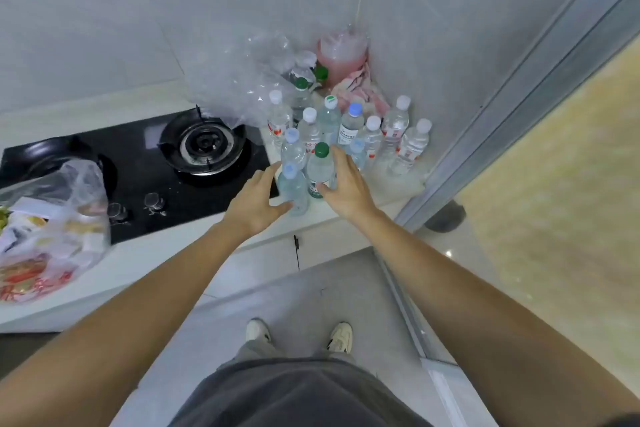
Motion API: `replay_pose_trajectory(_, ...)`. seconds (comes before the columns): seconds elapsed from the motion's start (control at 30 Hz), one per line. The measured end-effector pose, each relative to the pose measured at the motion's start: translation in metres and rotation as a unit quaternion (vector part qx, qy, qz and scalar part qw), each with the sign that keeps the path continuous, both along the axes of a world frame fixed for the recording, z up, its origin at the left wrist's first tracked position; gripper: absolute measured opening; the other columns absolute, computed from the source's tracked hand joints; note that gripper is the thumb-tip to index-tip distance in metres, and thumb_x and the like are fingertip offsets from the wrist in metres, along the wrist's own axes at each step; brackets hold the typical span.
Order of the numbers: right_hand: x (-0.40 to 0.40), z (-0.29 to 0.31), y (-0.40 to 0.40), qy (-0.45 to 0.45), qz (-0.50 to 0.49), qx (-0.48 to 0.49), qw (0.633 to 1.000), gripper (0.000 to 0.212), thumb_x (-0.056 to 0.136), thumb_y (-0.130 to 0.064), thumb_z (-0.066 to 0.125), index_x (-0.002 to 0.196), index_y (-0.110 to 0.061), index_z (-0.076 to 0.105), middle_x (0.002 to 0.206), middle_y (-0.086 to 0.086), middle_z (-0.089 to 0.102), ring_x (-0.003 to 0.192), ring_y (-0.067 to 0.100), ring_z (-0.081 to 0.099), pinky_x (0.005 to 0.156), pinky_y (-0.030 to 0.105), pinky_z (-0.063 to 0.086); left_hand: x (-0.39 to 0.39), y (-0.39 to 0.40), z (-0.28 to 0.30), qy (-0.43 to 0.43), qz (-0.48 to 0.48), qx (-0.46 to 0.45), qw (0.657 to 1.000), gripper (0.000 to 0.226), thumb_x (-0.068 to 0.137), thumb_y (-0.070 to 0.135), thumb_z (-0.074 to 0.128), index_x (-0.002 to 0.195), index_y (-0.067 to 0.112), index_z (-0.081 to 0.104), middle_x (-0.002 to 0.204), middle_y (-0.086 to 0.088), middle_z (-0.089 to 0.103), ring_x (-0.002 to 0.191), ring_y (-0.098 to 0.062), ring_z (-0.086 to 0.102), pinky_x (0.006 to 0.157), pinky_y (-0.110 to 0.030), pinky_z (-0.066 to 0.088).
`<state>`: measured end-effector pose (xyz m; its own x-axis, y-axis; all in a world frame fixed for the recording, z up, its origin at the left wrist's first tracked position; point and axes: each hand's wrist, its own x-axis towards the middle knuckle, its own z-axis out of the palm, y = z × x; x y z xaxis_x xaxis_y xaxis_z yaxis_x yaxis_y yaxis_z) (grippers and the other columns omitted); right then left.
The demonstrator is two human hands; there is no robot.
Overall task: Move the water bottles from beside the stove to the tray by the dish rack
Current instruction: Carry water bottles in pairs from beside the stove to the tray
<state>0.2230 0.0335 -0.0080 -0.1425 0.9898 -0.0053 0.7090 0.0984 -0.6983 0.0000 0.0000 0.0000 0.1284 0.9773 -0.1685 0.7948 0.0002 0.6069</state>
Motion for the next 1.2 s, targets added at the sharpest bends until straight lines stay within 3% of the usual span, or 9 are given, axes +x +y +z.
replay_pose_trajectory(0.17,-0.007,-0.012,0.021,0.027,-0.034,-0.024,0.999,0.084,0.086,-0.015,0.076,0.157,-0.022,0.032,0.153,0.002,0.049,0.142,0.026,0.048,0.108,0.051,0.049,-0.004,0.020,-0.028,-0.092,-0.030,-0.046,0.994,0.084,0.084,0.032,0.085,0.154,0.035,0.038,0.140,0.002,0.054,0.133,-0.022,0.052,0.117,-0.047,0.043)
replay_pose_trajectory(0.43,-0.017,-0.036,0.047,-0.015,-0.056,-0.092,0.994,0.070,0.081,-0.022,0.081,0.142,-0.018,0.046,0.134,0.003,0.059,0.124,0.028,0.058,0.103,0.051,0.051,0.009,0.048,-0.047,-0.162,0.008,-0.065,0.985,0.067,0.078,0.023,0.090,0.133,0.031,0.053,0.124,0.009,0.062,0.110,-0.007,0.061,0.093,-0.029,0.049)
replay_pose_trajectory(0.53,-0.021,-0.044,0.051,-0.017,-0.060,-0.110,0.992,0.068,0.076,-0.027,0.084,0.134,-0.024,0.049,0.128,-0.002,0.061,0.118,0.025,0.061,0.100,0.051,0.053,0.013,0.052,-0.052,-0.174,0.032,-0.079,0.981,0.064,0.075,0.020,0.091,0.128,0.030,0.057,0.120,0.008,0.067,0.110,-0.015,0.065,0.091,-0.036,0.055)
replay_pose_trajectory(0.67,-0.027,-0.039,0.047,-0.013,-0.052,-0.111,0.992,0.070,0.074,-0.017,0.090,0.132,-0.019,0.050,0.128,0.001,0.062,0.118,0.028,0.061,0.098,0.046,0.051,0.007,0.053,-0.058,-0.191,0.056,-0.100,0.975,0.066,0.069,0.030,0.089,0.126,0.044,0.059,0.116,0.014,0.071,0.110,-0.018,0.069,0.091,-0.050,0.061)
replay_pose_trajectory(0.83,-0.023,-0.034,0.042,-0.001,-0.062,-0.114,0.992,0.063,0.077,-0.017,0.088,0.128,-0.021,0.051,0.123,-0.001,0.067,0.115,0.027,0.063,0.093,0.037,0.049,-0.002,0.050,-0.054,-0.192,0.064,-0.094,0.975,0.059,0.068,0.034,0.091,0.118,0.043,0.060,0.109,0.015,0.072,0.104,-0.015,0.069,0.091,-0.044,0.060)
replay_pose_trajectory(1.03,-0.015,-0.020,0.027,0.084,-0.044,-0.087,0.992,0.065,0.082,-0.021,0.085,0.137,-0.019,0.052,0.127,-0.002,0.068,0.115,0.020,0.064,0.099,0.041,0.052,-0.018,0.039,-0.042,-0.259,0.113,-0.095,0.955,0.057,0.072,0.023,0.095,0.120,0.031,0.067,0.109,0.015,0.075,0.100,0.002,0.070,0.082,-0.015,0.054)
replay_pose_trajectory(1.2,-0.012,-0.002,0.022,0.190,-0.011,-0.085,0.978,0.054,0.083,-0.012,0.085,0.130,-0.016,0.059,0.121,-0.004,0.074,0.112,0.008,0.070,0.099,0.039,0.057,-0.036,0.010,-0.013,-0.365,0.188,-0.120,0.904,0.043,0.081,0.009,0.089,0.119,0.019,0.071,0.109,0.002,0.079,0.101,-0.009,0.075,0.083,-0.021,0.057)
